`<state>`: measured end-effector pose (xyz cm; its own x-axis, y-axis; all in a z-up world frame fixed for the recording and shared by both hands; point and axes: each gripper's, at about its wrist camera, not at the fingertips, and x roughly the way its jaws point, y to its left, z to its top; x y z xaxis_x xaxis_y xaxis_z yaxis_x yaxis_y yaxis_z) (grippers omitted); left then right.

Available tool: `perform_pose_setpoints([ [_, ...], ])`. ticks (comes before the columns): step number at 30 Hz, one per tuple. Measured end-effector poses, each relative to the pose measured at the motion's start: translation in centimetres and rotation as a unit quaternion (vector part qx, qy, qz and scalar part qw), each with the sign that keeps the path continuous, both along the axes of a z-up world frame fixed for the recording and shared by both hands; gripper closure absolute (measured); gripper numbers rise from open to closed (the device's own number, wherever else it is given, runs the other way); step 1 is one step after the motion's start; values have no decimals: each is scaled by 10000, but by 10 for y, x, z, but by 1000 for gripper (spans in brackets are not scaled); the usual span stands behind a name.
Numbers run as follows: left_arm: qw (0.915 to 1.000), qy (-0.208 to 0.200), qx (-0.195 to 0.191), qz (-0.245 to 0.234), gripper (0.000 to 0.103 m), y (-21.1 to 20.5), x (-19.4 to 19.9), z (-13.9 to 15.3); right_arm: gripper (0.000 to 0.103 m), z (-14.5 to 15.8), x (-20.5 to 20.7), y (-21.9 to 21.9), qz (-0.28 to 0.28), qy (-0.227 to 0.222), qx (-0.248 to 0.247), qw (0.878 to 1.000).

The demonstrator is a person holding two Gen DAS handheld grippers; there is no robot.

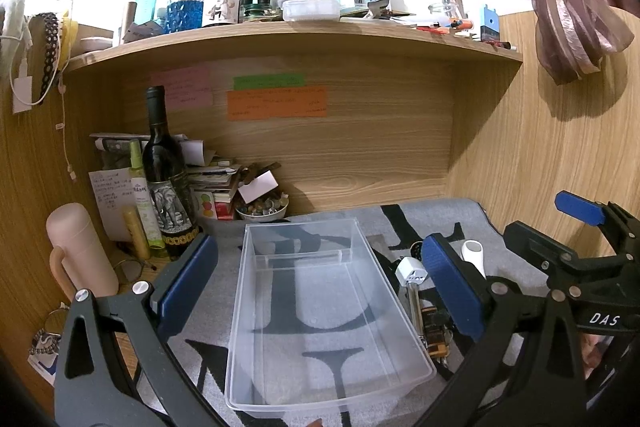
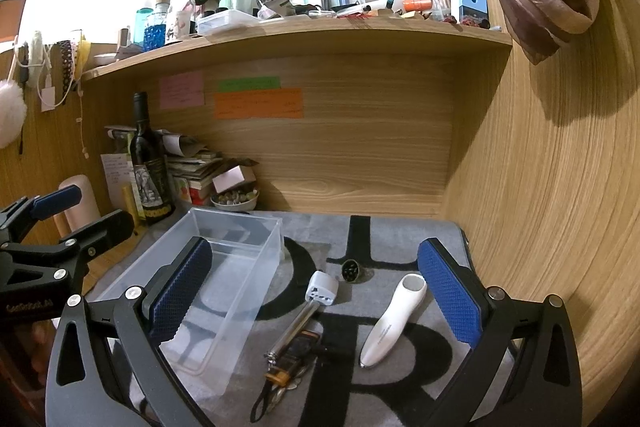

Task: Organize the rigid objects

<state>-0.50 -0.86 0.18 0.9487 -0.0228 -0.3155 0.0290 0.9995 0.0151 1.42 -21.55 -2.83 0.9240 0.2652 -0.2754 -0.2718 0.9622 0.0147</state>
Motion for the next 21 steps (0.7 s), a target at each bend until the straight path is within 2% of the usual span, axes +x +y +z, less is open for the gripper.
perform_pose_setpoints([
  [21,10000,-2,-18,-2,0,1,0,0,0,3,-2,3,42,-61,-67,10000],
])
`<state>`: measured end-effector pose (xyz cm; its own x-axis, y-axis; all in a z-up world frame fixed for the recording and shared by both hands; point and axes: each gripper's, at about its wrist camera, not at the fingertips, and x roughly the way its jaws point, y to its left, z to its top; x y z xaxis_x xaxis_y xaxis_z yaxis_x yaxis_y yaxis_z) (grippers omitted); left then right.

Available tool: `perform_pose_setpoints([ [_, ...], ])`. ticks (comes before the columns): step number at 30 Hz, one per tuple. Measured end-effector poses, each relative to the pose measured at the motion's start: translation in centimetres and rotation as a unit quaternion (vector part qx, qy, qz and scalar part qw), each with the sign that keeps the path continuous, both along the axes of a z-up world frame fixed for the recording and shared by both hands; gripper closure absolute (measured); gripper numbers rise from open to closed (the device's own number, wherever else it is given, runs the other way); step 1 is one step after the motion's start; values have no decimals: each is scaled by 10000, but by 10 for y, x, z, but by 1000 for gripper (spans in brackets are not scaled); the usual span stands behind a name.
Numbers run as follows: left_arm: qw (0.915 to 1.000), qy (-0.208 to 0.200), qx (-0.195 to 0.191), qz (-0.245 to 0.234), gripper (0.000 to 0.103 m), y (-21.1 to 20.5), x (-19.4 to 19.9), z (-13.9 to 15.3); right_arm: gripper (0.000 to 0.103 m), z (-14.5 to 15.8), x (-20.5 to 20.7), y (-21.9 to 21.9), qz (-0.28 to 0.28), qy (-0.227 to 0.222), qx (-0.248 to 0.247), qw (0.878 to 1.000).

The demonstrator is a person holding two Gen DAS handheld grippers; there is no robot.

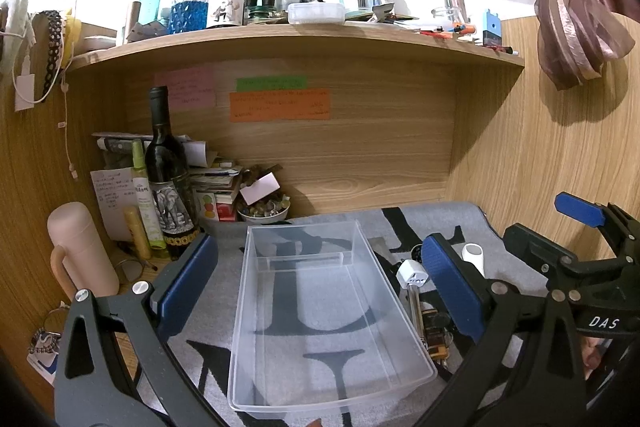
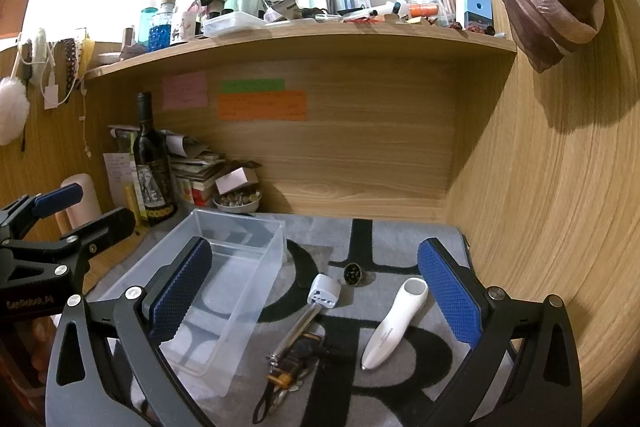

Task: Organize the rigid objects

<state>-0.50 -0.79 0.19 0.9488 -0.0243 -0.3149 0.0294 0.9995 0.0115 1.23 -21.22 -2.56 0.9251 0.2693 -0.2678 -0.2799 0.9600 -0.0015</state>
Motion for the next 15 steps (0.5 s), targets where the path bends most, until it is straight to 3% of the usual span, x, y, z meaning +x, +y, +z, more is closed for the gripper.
perform_pose_setpoints([
  [15,10000,-4,-15,6,0,1,0,0,0,0,0,0,-2,-3,-3,10000],
])
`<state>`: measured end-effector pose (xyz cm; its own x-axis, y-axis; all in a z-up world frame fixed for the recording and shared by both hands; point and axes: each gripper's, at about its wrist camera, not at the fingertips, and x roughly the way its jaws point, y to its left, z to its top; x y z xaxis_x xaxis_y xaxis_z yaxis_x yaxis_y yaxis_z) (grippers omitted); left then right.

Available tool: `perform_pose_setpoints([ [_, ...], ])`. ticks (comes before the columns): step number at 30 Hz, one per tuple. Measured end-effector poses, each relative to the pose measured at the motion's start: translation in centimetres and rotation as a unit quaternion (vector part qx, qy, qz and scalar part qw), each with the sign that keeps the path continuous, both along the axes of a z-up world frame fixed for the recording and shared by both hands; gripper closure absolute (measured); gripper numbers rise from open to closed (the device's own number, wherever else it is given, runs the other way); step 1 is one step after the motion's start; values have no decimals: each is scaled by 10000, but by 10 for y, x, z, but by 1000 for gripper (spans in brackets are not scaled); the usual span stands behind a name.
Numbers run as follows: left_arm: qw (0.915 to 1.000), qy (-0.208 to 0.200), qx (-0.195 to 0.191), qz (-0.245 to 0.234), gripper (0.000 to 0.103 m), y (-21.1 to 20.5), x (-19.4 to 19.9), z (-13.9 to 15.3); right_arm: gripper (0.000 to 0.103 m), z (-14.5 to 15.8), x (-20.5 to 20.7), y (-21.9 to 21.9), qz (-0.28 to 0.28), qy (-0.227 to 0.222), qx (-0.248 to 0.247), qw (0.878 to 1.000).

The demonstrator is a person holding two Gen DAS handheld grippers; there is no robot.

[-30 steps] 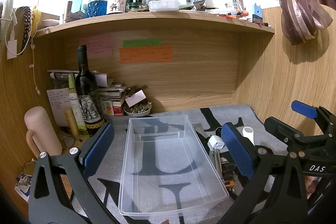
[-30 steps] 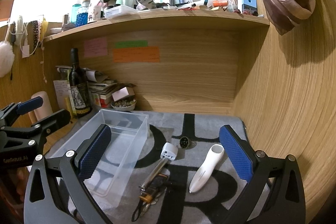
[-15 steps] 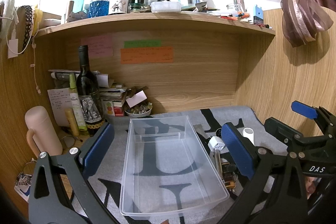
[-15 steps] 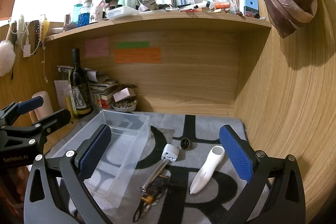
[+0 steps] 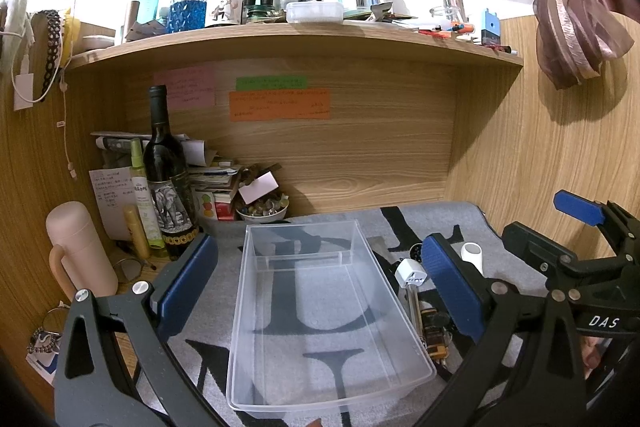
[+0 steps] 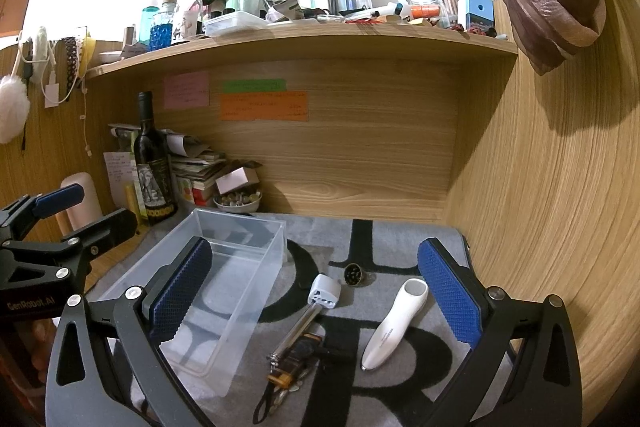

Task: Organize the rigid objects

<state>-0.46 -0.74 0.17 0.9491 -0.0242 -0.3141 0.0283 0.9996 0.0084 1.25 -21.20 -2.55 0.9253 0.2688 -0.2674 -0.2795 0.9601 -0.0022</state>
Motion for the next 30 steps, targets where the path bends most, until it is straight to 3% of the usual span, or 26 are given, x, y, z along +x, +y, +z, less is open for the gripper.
perform_pose_setpoints([
  [21,9996,173,-190,-117,0,4,13,-8,0,-7,7,-3,-42,80,13,10000],
  [23,9996,209,-179,-46,3,8,16,-8,0,-8,11,-4,-44,131,19,9999],
  [26,9994,327,-123,80,18,14,23,-10,1,-10,17,-6,-54,204,63,9998],
  [30,9985,502,-156,169,22,29,33,-14,7,-13,27,-9,-72,346,119,9993],
])
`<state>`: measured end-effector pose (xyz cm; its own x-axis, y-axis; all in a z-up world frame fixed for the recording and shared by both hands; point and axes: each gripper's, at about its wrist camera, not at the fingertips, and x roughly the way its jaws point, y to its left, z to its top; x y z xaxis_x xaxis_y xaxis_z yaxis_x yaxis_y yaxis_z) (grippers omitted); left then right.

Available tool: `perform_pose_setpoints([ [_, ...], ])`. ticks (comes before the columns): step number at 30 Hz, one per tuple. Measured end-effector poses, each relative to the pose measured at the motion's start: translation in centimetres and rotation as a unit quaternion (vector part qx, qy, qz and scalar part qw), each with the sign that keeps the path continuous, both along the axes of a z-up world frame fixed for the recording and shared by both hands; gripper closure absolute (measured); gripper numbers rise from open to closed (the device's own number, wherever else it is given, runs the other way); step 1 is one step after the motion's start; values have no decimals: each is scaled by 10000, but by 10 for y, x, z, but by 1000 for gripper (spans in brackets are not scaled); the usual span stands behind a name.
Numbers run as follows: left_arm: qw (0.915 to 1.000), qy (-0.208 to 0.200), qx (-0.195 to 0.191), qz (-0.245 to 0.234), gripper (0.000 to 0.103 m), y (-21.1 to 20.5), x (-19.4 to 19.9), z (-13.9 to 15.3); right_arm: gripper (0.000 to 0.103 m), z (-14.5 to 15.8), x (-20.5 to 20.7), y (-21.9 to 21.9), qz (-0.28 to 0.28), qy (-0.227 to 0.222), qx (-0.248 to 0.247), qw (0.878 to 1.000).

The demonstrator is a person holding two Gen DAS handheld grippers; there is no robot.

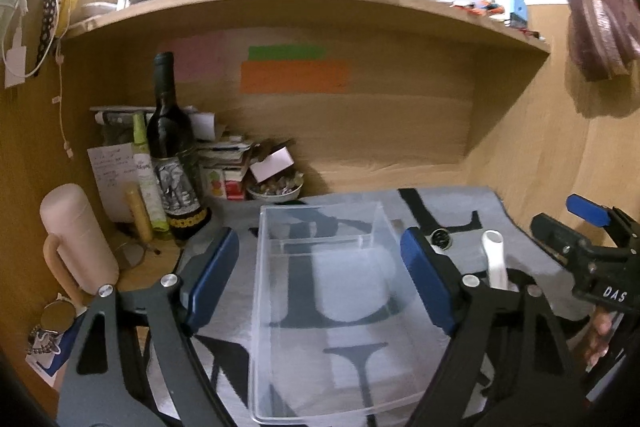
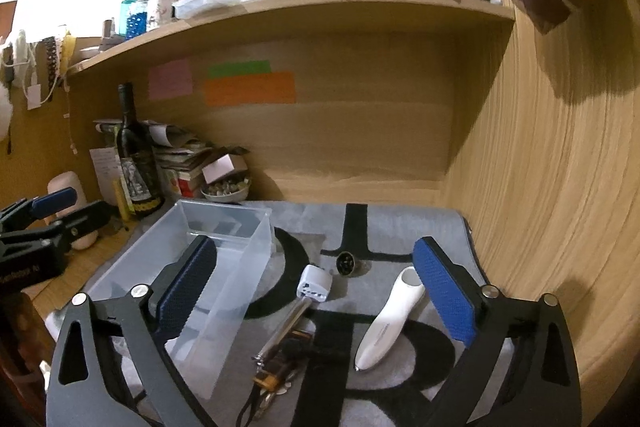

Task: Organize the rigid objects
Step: 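Reach the right gripper down and close it on the white beauty device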

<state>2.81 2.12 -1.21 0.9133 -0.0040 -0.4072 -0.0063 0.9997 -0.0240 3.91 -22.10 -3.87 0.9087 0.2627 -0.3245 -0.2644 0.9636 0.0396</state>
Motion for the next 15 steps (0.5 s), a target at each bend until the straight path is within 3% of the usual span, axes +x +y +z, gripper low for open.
perform_pose_setpoints([
  [7,9988,480,77,51,33,20,21,-10,20,-8,19,-8,-136,317,-42,9994],
  [15,9924,1220,137,25,47,46,48,-26,28,-19,40,-21,-447,659,-228,9966],
])
